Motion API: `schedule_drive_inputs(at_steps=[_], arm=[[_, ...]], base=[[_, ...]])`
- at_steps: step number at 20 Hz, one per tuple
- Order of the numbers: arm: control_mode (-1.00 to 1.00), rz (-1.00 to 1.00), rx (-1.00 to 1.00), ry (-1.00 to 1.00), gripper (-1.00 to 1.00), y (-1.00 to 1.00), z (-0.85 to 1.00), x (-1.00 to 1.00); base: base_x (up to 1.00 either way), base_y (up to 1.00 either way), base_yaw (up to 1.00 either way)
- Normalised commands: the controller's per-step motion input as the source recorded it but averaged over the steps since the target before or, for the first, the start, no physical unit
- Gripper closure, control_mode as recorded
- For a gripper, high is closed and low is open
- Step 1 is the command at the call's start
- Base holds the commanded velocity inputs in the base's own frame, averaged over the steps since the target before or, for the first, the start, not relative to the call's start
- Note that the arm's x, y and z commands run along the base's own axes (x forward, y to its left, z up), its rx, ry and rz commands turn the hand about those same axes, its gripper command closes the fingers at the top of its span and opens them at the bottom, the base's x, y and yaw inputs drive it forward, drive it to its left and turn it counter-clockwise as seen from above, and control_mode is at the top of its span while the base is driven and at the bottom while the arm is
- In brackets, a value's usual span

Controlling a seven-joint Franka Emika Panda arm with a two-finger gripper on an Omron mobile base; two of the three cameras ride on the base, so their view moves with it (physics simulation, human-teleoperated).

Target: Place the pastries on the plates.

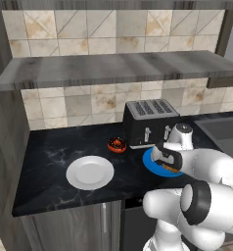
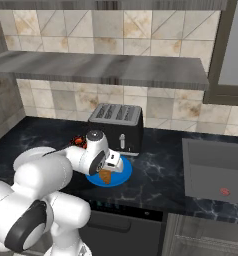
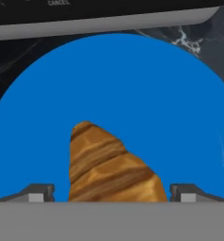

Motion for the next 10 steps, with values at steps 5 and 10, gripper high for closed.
schedule_drive_inputs(at_steps=[5,10], arm=[[-1.0,0.0,0.0,0.0,-1.0,0.0,0.01,0.0],[-1.0,0.0,-0.02,0.0,-1.0,0.0,0.35,-0.08]], base=[[0.0,0.0,0.0],[0.0,0.0,0.0]])
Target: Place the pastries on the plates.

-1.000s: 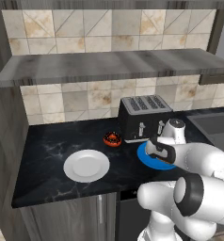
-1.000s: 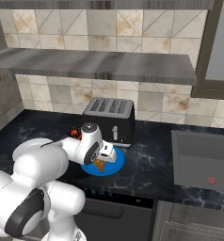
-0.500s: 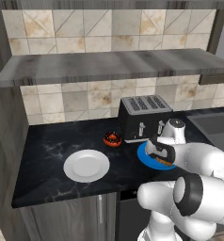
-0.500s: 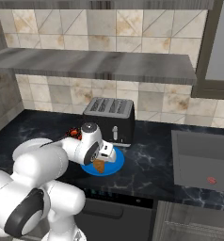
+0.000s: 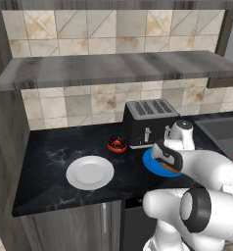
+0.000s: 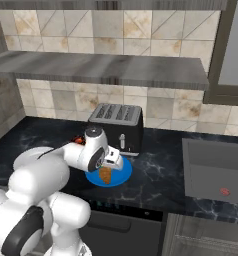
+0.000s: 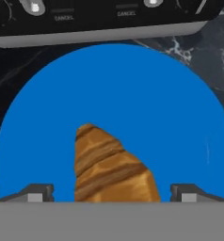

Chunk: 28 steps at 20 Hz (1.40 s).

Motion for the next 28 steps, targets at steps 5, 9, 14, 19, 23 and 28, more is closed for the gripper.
schedule_drive_inputs(at_steps=[5,9,14,19,23,28], arm=[[-1.0,0.0,0.0,0.0,-1.0,0.0,0.48,-0.2],[-1.0,0.02,0.01,0.0,-1.0,0.0,0.23,-0.42],[-1.0,0.02,0.0,0.0,-1.0,0.21,0.4,-0.41],[-1.0,0.0,0.0,0.0,-1.0,0.42,0.36,-0.3],[-1.0,0.0,0.0,0.0,-1.0,0.55,0.03,-0.08],[-1.0,0.0,-0.02,0.0,-1.0,0.66,0.0,0.15]], base=[[0.0,0.0,0.0],[0.0,0.0,0.0],[0.0,0.0,0.0],[0.0,0.0,0.0],[0.0,0.0,0.0],[0.0,0.0,0.0]])
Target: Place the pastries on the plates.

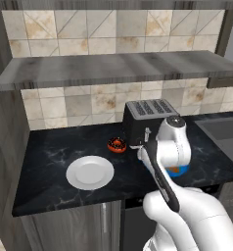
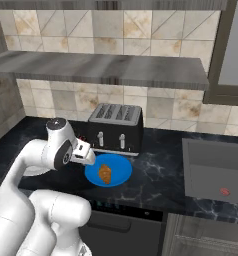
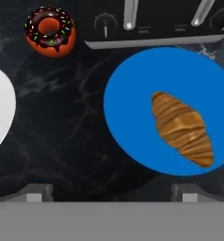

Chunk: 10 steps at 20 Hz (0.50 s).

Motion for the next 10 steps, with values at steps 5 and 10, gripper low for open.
schedule_drive_inputs(at_steps=[5,10], arm=[[-1.0,-0.01,-0.05,0.0,-1.0,0.78,0.0,0.24],[-1.0,-0.01,-0.08,0.0,-1.0,0.7,0.0,0.49]], base=[[0.0,0.0,0.0],[0.0,0.0,0.0]])
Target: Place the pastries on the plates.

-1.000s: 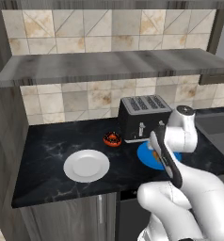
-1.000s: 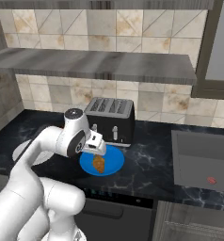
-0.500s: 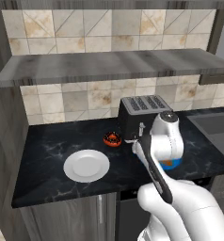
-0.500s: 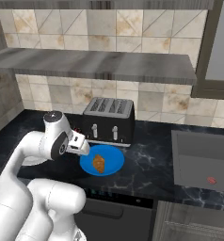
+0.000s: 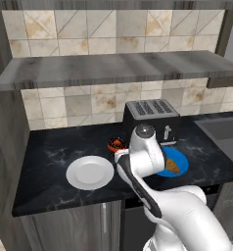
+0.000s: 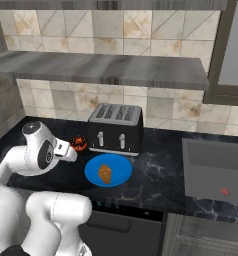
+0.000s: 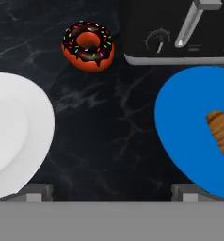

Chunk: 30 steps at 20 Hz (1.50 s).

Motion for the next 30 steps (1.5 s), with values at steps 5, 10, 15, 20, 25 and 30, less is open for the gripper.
schedule_drive_inputs(at_steps=[5,10,15,20,25,30], arm=[[-1.0,0.0,-0.06,0.03,-1.0,0.5,0.22,0.56],[-1.0,0.0,-0.04,0.08,-1.0,0.32,0.39,0.51],[-1.0,0.0,-0.01,0.05,-1.0,0.47,0.12,0.58],[-1.0,0.0,0.0,0.0,-1.0,0.17,0.0,0.65],[-1.0,0.0,0.0,0.05,-1.0,0.0,-0.05,0.51],[-1.0,0.0,-0.01,0.08,-1.0,0.0,-0.08,0.56]], base=[[0.0,0.0,0.0],[0.0,0.0,0.0],[0.0,0.0,0.0],[0.0,0.0,0.0],[0.0,0.0,0.0],[0.0,0.0,0.0]])
